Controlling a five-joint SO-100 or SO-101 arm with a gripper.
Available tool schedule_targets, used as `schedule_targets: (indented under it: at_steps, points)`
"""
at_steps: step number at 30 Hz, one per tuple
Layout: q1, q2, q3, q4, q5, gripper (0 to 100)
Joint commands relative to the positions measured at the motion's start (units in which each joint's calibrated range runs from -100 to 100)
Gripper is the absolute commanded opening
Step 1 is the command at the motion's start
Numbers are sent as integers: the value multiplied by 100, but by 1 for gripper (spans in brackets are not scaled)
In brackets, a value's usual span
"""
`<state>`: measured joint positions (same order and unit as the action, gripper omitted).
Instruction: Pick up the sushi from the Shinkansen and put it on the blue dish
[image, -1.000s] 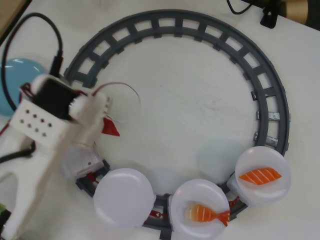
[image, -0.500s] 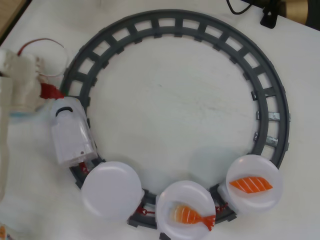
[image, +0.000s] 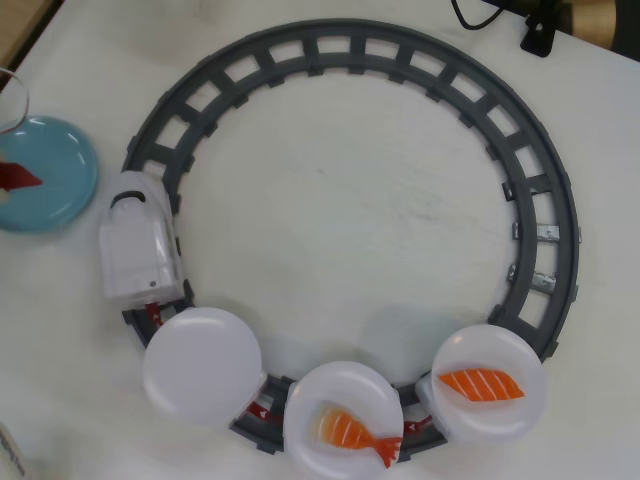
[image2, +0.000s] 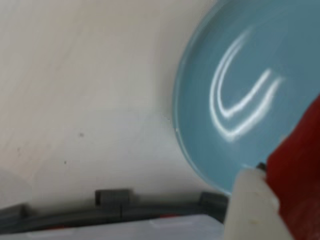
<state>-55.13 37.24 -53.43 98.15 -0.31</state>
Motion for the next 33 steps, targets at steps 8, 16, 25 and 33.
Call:
schedule_targets:
  at_steps: [8, 16, 25, 33]
  points:
    - [-15, 1274, -1699, 91, -32, 3]
    - [-183, 1871, -2240, 91, -37, 5]
    - [-209, 1912, -2276, 91, -115, 21]
    - [-209, 1854, -2267, 100, -84, 26]
